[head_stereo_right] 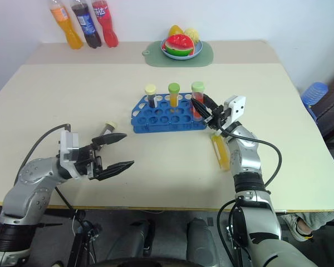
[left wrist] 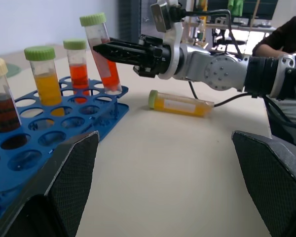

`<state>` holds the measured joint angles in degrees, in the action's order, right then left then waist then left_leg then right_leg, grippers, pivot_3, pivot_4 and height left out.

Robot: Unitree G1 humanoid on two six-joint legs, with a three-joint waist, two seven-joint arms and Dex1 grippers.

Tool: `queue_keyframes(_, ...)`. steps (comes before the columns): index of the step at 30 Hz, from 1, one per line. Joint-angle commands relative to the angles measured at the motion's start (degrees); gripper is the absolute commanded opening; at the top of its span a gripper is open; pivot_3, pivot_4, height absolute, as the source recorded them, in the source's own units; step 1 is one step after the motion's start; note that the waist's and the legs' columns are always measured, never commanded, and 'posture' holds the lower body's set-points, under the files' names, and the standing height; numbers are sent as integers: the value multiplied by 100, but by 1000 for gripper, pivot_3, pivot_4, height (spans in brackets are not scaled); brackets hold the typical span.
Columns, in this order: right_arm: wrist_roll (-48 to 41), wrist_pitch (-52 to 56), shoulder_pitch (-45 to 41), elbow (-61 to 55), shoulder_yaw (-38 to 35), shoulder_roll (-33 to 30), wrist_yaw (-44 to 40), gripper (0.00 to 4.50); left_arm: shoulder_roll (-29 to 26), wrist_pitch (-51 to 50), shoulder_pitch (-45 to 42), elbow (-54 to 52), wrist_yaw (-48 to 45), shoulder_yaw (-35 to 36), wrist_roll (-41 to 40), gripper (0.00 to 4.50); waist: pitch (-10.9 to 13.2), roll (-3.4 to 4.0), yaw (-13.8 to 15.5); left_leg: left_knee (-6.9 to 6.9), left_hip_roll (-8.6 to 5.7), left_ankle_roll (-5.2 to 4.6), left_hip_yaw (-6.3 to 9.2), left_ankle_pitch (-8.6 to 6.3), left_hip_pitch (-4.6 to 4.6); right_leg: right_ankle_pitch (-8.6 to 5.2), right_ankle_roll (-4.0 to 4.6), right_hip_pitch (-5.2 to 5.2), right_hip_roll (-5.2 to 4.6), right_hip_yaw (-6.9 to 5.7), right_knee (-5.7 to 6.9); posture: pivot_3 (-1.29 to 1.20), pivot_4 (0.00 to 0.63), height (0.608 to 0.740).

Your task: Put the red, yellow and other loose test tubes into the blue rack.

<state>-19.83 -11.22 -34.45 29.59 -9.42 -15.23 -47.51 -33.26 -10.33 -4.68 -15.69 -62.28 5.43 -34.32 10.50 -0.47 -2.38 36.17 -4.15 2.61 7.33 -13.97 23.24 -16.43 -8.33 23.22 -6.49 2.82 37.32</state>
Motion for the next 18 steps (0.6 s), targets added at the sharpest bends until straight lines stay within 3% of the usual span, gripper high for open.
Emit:
queue_keyframes(1, 35, -96, 73, 86, 3, 33, 79, 776, 3, 105, -53, -115, 20, 74, -21, 4500, 0, 0, -2, 0, 0, 0, 0, 0, 0, 0, 0, 0, 0, 0, 0, 0, 150, 740)
queue_keyframes(10, 47, -432, -148, 670, -44, 165, 183, 776, 69, 130, -141, -35, -4, -7, 5, 4500, -1, -1, -18, 0, 0, 2, 0, 1, -2, 0, 0, -1, 1, 0, 1, 0, 150, 740)
queue_keyframes(11, 68, -506, -158, 699, -49, 161, 204, 1835, 75, 132, -150, -26, -7, -15, 9, 4500, -1, -1, -19, 0, 0, 2, 0, 1, -4, 0, 0, -1, 1, 0, 3, 0, 150, 740)
queue_keyframes(16, 368, -847, -100, 503, -3, -61, 417, 4231, 100, 136, -163, -8, -21, -29, 7, 4500, -1, 1, -18, -2, 0, 3, 0, 2, -4, 0, 1, 1, 2, 1, 4, 0, 150, 740)
queue_keyframes(18, 454, -721, 5, 117, 24, -262, 461, 4231, 109, 137, -148, -18, -13, -40, 10, 4500, 0, 1, -16, -2, 0, 3, -1, 2, -4, 0, 1, 1, 2, 1, 4, 0, 150, 740)
